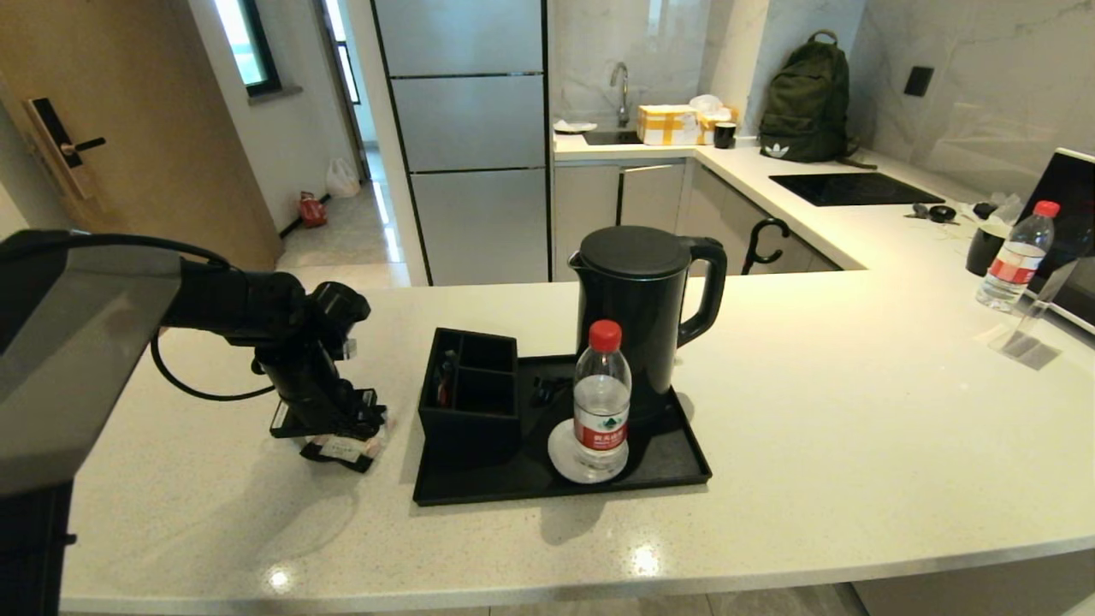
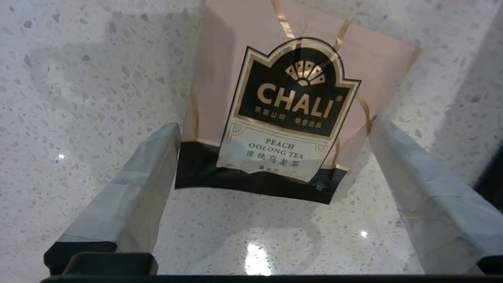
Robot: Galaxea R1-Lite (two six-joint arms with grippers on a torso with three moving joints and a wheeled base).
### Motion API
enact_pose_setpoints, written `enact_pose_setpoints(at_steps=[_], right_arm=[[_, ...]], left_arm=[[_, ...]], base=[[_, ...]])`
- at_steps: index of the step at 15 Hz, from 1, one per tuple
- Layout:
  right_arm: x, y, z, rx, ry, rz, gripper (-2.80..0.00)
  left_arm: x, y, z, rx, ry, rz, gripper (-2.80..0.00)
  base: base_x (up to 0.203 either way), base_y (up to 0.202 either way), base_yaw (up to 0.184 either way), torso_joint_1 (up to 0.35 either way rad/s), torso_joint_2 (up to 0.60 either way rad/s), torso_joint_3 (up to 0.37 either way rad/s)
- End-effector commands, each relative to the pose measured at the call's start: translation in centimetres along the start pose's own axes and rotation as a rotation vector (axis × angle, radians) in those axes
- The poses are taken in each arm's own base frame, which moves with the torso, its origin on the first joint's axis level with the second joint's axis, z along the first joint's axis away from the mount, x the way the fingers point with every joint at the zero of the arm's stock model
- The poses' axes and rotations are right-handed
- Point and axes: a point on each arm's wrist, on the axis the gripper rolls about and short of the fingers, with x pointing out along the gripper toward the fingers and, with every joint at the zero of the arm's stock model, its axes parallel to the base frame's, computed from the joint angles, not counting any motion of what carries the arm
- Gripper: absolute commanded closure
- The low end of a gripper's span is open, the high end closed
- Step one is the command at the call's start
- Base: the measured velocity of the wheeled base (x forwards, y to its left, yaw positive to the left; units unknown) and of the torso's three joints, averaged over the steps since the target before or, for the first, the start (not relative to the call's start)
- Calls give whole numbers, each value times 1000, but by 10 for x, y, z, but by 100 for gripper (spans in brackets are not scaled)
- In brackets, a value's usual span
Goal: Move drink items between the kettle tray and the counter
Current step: Return the tea bag to its original position
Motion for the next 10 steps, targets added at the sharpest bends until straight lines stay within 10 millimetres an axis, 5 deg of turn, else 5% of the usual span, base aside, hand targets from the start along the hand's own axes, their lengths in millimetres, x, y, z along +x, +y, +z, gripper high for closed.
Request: enact_pose_setpoints(at_steps=[1,10], right_arm=[[0,0,0,-1,1,0,0],[0,0,0,-1,1,0,0]], left_arm=[[5,0,-1,0,16,7,-280],[15,-3,5,-7,-30,12,-280]], base=[[0,0,0,0,0,0],[0,0,0,0,0,0]])
